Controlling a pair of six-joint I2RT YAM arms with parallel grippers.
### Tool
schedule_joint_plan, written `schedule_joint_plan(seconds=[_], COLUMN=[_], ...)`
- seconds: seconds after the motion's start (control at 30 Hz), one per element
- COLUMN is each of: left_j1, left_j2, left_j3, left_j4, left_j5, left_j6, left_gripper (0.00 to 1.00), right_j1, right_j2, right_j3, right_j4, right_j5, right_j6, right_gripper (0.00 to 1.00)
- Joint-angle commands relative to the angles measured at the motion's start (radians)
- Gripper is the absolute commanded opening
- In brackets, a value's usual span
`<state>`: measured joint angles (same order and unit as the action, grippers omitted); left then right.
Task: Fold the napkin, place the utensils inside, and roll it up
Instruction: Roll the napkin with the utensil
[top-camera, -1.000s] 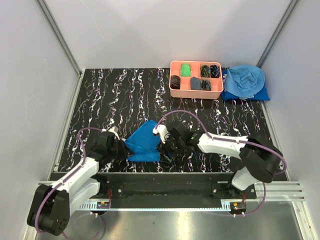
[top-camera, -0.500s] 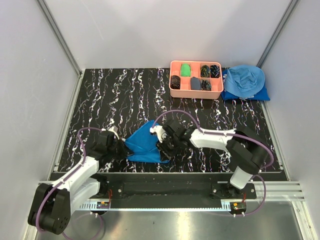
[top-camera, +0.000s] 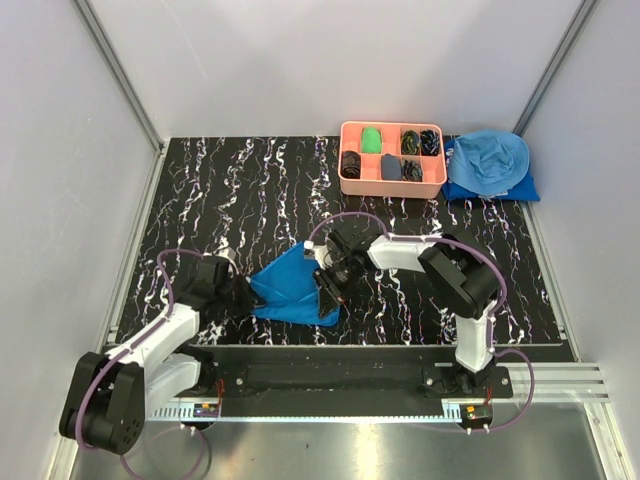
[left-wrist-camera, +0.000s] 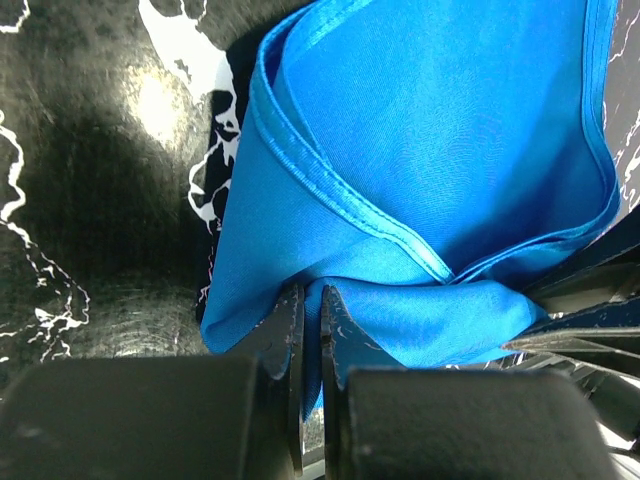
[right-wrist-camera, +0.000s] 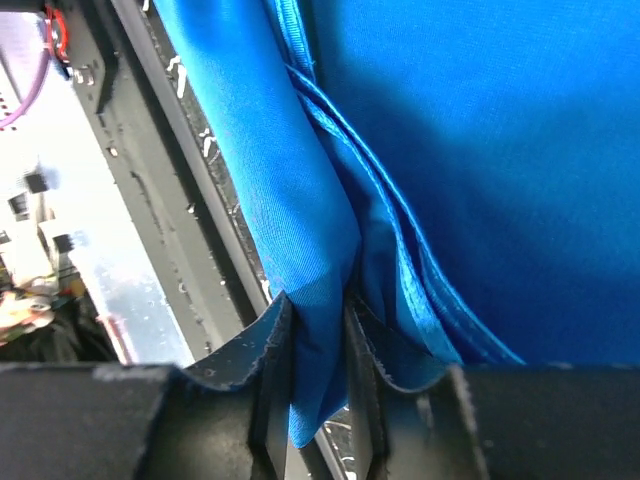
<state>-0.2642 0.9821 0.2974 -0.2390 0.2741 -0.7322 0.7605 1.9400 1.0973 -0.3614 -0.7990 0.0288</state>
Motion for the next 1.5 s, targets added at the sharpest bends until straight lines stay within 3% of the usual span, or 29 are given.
schedule_joint_plan(seconds=[0.0,0.07,0.1,0.2,0.33,0.43,0.57,0.73,0.83,1.3,1.47], left_j1=[0.006,0.01,0.01,0.011,0.011,0.013,0.017,0.019,0.022,0.022,0.02], left_j2=[0.029,0.03,0.033,0.038,0.053,0.072,0.086,0.098,0.104,0.115,0.113], left_j3=[0.013,0.014,0.016,0.019,0.019,0.022,0.026,0.031,0.031,0.032,0.032], left_j4=[-0.037,-0.039,-0.042,-0.043,-0.034,-0.026,-0.019,-0.016,-0.017,-0.003,0.004], left_j5=[-0.055,-0.055,-0.053,-0.046,-0.029,-0.013,-0.001,0.017,0.022,0.045,0.054], left_j6=[0.036,0.036,0.036,0.036,0.039,0.042,0.045,0.048,0.048,0.054,0.057], left_gripper=[0.0,0.0,0.0,0.0,0.0,0.0,0.0,0.0,0.0,0.0,0.0], right_j1=[-0.003,-0.01,-0.013,-0.015,-0.013,0.042,0.227,0.39,0.453,0.482,0.481], right_j2=[0.015,-0.015,-0.054,-0.136,-0.222,-0.283,-0.348,-0.362,-0.3,-0.121,-0.089], right_j3=[0.012,0.016,0.029,0.087,0.165,0.181,0.063,-0.08,-0.102,-0.099,-0.068], right_j4=[-0.066,-0.098,-0.114,-0.201,-0.292,-0.251,-0.04,0.322,0.415,0.49,0.429], right_j5=[0.026,0.044,0.055,0.132,0.228,0.33,0.613,0.777,0.852,0.977,0.903], right_j6=[-0.015,-0.02,-0.021,-0.052,-0.092,-0.128,-0.194,-0.263,-0.325,-0.457,-0.449], right_gripper=[0.37,0.45,0.57,0.7,0.78,0.8,0.82,0.82,0.82,0.77,0.62])
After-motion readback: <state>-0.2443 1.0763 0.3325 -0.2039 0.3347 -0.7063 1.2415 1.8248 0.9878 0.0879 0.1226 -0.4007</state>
